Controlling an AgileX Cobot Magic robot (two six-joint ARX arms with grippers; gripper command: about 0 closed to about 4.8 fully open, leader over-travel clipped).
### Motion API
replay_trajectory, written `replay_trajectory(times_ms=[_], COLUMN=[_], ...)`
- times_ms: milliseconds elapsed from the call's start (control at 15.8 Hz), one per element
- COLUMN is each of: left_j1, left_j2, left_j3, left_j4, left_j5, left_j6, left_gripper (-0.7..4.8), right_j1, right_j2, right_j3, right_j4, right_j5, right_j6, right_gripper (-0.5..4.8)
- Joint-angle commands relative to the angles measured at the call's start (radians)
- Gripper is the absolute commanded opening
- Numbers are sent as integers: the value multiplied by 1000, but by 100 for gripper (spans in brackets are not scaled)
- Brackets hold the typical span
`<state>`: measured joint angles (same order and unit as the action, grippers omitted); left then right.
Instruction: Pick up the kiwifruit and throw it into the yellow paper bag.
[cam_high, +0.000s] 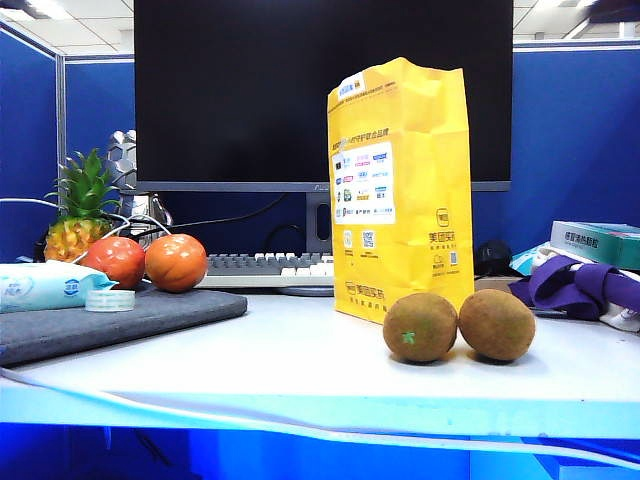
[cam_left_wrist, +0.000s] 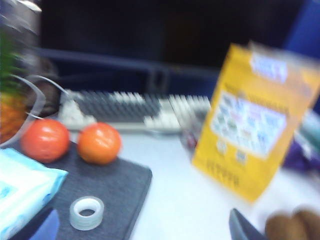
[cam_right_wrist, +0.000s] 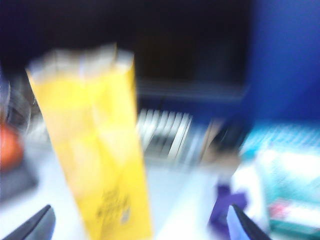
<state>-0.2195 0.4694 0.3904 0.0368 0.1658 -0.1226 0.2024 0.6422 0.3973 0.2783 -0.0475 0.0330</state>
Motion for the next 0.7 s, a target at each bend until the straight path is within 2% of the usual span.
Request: replay_trajectory(times_ms=[63,190,317,507,698], left_j1=[0,-1,-8,-47,-106], left_j2=[172,275,328,381,428], left_j3=[184,306,367,395,397], left_j4=[-165,-304,-357,-357,-363], left_j5=[73,146,172,176,251], left_j6=[101,112,112,105,81], left_gripper=[479,479,479,479,479], right_j1=[-2,-2,-2,-2,-2], right_j2=[293,420,480,555,649], right_j3=[223,328,387,417,417], right_j4=[-283,-430,-531,-590,-655], right_j5=[-100,-143,-160,-293,-311], right_j6=[-65,-152,-165,-173,-200], right_gripper=[479,479,479,479,479])
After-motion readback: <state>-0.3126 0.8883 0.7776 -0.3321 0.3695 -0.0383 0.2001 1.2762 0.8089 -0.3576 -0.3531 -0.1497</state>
